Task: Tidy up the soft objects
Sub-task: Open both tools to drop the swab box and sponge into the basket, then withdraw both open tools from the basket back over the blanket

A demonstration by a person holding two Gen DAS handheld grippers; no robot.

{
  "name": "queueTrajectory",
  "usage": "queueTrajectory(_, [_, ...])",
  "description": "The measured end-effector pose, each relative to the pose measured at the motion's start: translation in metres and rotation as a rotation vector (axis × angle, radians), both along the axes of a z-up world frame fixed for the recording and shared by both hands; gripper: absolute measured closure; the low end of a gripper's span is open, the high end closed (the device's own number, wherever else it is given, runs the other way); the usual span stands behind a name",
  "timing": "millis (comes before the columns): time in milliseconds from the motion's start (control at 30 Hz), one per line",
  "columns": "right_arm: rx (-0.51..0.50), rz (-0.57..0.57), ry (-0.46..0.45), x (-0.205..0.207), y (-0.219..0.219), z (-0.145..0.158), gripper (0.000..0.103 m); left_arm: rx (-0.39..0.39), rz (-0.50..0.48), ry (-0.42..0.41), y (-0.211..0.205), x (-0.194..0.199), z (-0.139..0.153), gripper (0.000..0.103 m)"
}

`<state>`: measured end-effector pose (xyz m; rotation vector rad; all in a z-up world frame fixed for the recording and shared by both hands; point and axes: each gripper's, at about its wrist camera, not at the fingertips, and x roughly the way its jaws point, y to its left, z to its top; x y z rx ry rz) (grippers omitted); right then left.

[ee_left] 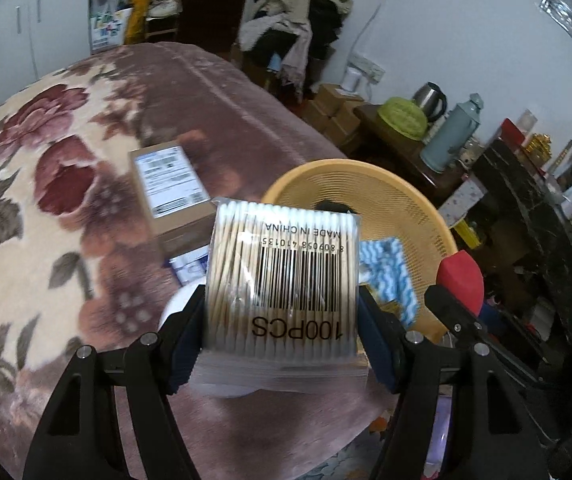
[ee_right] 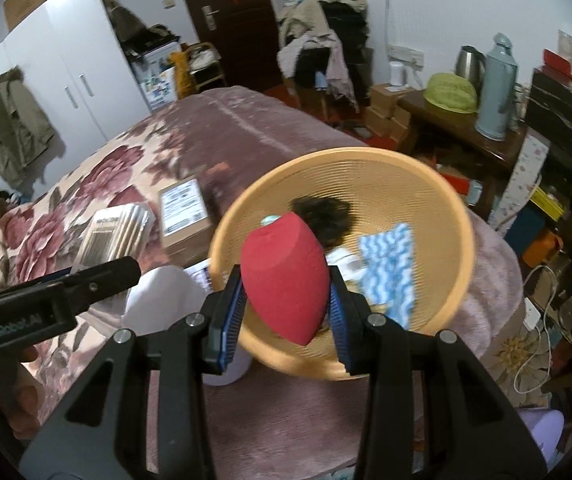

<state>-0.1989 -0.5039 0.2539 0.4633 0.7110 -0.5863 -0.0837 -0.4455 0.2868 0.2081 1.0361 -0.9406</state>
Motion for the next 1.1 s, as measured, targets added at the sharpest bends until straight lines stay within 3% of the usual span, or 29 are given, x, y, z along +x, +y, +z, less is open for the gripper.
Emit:
queueTrajectory(200, [0.013,-0.064,-0.008,-0.008,-0.024,0.000,0.062,-0.003,-0.050,0.016,-0.034,-0.005,-0.009,0.030])
queueTrajectory(300, [0.058,-0.103,-0.033,-0.015,-0.038,-0.001,0.060,-0.009,-0.059,0.027,-0.043,-0.005,-0.012,0.011])
queueTrajectory(367, [0.079,-0.144,-0.037,-0.019,-0.045,-0.003,0.038,-0.017,-0.059,0.011,-0.042,-0.006,-0.011,0.009])
queueTrajectory(467, [0.076,-0.177,-0.046,-0.026,-0.050,-0.003,0.018,-0.014,-0.065,-0.023,-0.040,-0.009,-0.008,0.003])
queueTrajectory(633, [0.083,-0.176,-0.018,-0.029,-0.051,-0.007,0.014,-0.004,-0.062,-0.055,-0.031,-0.014,-0.005,0.001])
queueTrajectory(733, [0.087,-0.167,-0.009,-0.032,-0.046,-0.011,0.001,-0.004,-0.052,-0.065,-0.024,-0.016,-0.004,0.001])
queueTrajectory(1100, [0.074,-0.140,0.035,-0.036,-0.022,-0.018,0.000,0.002,-0.027,-0.082,0.005,-0.025,-0.003,0.001])
